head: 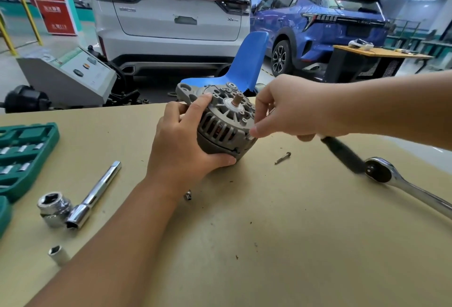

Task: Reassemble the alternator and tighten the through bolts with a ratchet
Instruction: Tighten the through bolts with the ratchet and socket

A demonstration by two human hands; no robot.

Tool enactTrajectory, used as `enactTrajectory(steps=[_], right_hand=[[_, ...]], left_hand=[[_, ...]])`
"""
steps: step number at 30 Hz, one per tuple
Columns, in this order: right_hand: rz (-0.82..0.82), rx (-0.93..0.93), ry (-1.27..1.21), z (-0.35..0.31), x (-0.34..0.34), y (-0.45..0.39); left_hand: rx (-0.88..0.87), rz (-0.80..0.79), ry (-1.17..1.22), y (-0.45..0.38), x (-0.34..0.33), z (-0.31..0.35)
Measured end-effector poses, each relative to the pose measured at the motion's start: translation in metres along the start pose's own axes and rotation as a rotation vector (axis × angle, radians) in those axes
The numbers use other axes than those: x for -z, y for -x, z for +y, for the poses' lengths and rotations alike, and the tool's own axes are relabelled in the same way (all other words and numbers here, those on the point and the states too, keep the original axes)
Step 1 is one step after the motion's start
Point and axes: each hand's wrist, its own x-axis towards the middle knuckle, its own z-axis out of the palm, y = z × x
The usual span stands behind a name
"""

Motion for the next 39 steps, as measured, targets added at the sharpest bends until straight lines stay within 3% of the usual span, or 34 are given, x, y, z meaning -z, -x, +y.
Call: enactTrajectory(steps=[2, 4, 6, 9, 12, 14, 16, 18, 21, 23, 25, 29, 30, 36, 39], right_hand=[[0.094, 0.41, 0.448, 0.003, 0.006, 0.004], [0.101, 0.787, 0.63, 0.007, 0.012, 0.006], [0.099, 0.925, 0.71, 0.01, 0.016, 0.005], [0.087, 0.636, 0.583, -0.001, 0.008, 0.007], [0.045, 0.052, -0.024, -0.005, -0.006, 0.002], [-0.011, -0.164, -0.322, -0.007, -0.009, 0.007], [-0.001, 0.029, 0.001, 0.0, -0.006, 0.007], [0.077, 0.399, 0.448, 0.0, 0.002, 0.01], [0.055, 0.797, 0.711, 0.002, 0.013, 0.009], [0.051, 0.774, 0.693, -0.001, 0.013, 0.006], [0.084, 0.537, 0.526, -0.008, 0.004, 0.008], [0.032, -0.033, -0.202, -0.011, -0.011, 0.011], [0.029, -0.026, -0.222, -0.011, -0.012, 0.014], [0.024, 0.649, 0.734, -0.005, 0.007, 0.016], [0.032, 0.749, 0.787, -0.003, 0.01, 0.011]], left_hand=[[-0.001, -0.002, 0.009, 0.0, 0.0, 0.0], [-0.001, -0.004, 0.006, -0.001, 0.0, 0.001], [0.002, -0.005, 0.003, -0.001, 0.0, 0.001], [-0.008, 0.004, 0.004, 0.0, 0.0, 0.0], [-0.003, 0.011, -0.001, 0.001, 0.0, 0.0], [-0.008, 0.01, -0.004, 0.001, 0.0, 0.0], [-0.008, 0.01, -0.001, 0.002, 0.0, 0.0], [-0.005, 0.004, -0.001, 0.001, 0.0, 0.0], [-0.008, -0.003, -0.001, 0.001, 0.001, 0.001], [-0.015, 0.005, 0.003, 0.002, 0.001, 0.0], [-0.015, 0.012, 0.006, 0.003, 0.001, 0.0], [-0.018, 0.019, 0.002, 0.001, -0.001, -0.002], [-0.016, 0.022, 0.003, 0.001, -0.002, -0.002], [-0.012, 0.032, -0.001, 0.001, -0.003, -0.006], [-0.014, 0.029, 0.014, 0.0, -0.003, -0.006]])
